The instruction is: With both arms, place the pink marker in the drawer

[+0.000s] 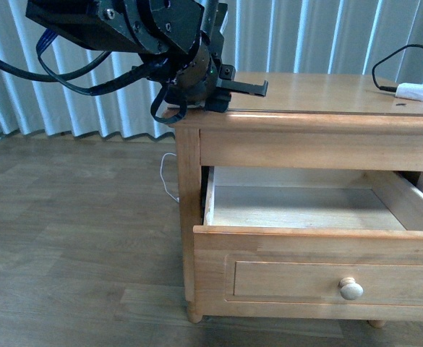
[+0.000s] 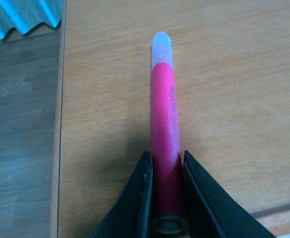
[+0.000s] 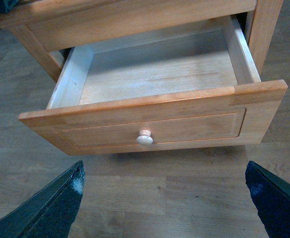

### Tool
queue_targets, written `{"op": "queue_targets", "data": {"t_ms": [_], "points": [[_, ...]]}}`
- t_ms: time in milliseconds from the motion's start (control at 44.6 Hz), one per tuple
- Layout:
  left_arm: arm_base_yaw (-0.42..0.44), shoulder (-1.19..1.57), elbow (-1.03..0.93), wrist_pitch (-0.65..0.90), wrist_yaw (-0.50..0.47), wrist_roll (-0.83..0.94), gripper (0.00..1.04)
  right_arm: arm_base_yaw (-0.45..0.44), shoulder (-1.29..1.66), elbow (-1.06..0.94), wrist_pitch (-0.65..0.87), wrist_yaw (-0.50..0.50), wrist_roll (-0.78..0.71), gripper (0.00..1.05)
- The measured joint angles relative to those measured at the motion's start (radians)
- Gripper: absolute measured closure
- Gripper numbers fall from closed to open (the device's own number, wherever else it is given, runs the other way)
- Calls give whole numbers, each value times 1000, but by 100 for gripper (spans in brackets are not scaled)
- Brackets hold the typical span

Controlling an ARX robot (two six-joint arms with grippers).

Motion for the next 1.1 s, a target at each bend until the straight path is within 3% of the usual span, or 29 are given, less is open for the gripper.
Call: {"op": "queue_targets", "data": {"t_ms": [784, 1097], "points": [[-87, -486, -540, 162, 446, 179, 90, 0, 0, 0, 0, 0, 0, 9], [-103, -456, -592, 178, 443, 209, 90, 0, 0, 0, 0, 0, 0, 9]]}}
